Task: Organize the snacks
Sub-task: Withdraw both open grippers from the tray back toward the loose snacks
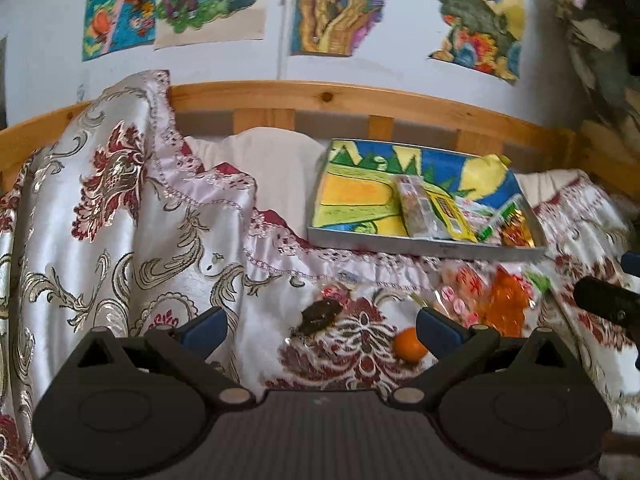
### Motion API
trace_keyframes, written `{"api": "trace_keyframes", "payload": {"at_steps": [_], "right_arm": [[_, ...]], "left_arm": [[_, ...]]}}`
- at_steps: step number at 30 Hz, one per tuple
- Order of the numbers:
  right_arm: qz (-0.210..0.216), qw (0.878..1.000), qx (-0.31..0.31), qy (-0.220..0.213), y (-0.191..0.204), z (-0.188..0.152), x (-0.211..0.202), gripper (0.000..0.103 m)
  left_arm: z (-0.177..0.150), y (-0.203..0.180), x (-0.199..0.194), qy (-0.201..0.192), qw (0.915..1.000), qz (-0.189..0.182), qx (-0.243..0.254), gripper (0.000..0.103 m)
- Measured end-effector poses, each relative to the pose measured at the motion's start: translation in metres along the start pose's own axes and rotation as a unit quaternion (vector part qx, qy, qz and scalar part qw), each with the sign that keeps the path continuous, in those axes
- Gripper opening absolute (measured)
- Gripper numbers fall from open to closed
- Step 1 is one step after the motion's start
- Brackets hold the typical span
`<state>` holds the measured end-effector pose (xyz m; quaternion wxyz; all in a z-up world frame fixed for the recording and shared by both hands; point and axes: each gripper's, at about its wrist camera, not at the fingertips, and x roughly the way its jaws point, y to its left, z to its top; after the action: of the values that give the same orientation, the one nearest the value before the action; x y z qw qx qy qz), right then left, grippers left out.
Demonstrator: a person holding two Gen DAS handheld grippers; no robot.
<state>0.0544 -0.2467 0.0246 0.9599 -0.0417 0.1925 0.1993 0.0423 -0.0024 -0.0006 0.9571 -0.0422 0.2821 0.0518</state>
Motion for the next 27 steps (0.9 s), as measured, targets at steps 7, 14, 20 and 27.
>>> {"api": "trace_keyframes", "payload": {"at_steps": [7,14,20,27], "right_arm": [[-0.013,0.999,0.036,0.030,-0.005,-0.010,-0.006,0.102],[-0.023,0.996,0.052,0.074,-0.008,-0.019,0.004,0.102],[-0.030,0.992,0.059,0.108,-0.010,-0.025,0.014,0.102],[-0.036,0.989,0.066,0.128,-0.013,-0.029,0.020,0.102]], "left_arm": [[-0.010,-0.001,-0.002,0.013,0.9997,-0.014,0.014,0.102],[-0.018,-0.003,0.001,0.025,0.9993,-0.019,0.020,0.102],[-0.022,-0.005,0.005,0.038,0.9988,-0.019,0.024,0.102],[-0.026,-0.009,0.011,0.050,0.9983,-0.017,0.024,0.102]]}}
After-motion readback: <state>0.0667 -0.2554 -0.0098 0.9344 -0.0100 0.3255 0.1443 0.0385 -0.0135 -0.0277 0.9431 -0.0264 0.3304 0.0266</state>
